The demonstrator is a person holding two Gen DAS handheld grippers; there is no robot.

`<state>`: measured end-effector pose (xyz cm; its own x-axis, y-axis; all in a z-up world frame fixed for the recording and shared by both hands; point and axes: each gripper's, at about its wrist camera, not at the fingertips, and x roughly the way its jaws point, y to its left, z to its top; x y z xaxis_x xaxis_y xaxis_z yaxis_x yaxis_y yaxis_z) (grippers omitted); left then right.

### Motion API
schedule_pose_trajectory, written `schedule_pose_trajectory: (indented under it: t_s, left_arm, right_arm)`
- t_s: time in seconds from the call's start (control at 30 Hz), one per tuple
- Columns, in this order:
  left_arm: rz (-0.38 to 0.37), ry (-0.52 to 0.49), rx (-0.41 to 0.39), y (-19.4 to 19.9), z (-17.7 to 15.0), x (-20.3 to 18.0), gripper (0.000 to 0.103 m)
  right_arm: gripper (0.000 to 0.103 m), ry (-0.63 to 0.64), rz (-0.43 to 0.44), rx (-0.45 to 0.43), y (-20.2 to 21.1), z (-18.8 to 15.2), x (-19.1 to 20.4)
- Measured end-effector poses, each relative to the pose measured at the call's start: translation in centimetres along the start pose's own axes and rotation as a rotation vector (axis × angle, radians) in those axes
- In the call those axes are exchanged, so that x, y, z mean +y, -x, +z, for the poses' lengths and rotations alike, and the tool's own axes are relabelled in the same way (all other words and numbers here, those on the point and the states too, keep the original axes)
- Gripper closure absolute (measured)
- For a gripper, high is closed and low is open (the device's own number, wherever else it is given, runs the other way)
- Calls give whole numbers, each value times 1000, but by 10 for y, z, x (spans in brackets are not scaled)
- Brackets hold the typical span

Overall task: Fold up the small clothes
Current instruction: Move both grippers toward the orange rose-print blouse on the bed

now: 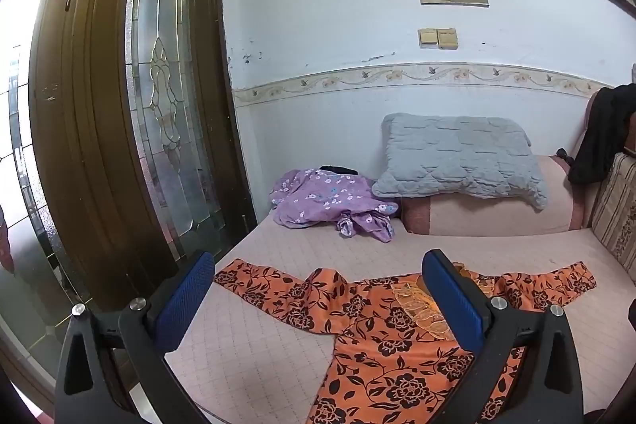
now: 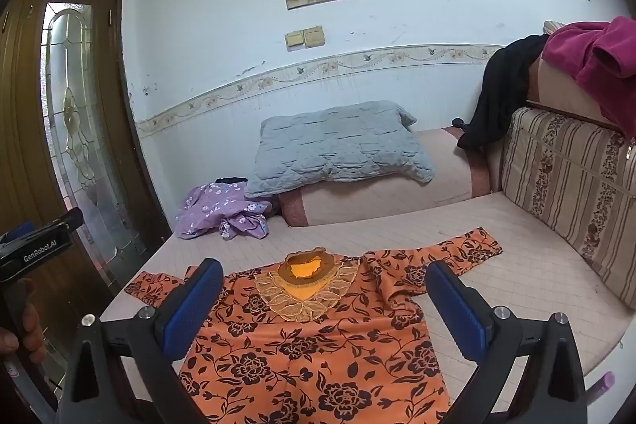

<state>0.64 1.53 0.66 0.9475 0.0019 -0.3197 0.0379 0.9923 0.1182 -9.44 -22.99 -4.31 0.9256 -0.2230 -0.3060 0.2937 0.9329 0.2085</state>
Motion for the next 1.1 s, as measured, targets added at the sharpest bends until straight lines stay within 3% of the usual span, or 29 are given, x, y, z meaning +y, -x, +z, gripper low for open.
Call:
schedule_pose_trajectory:
  t_s: [1.1]
  left_arm:
    - [-11, -17, 32, -26, -2, -10, 0]
  right_arm:
    - [0, 5, 0, 30, -34, -3, 10]
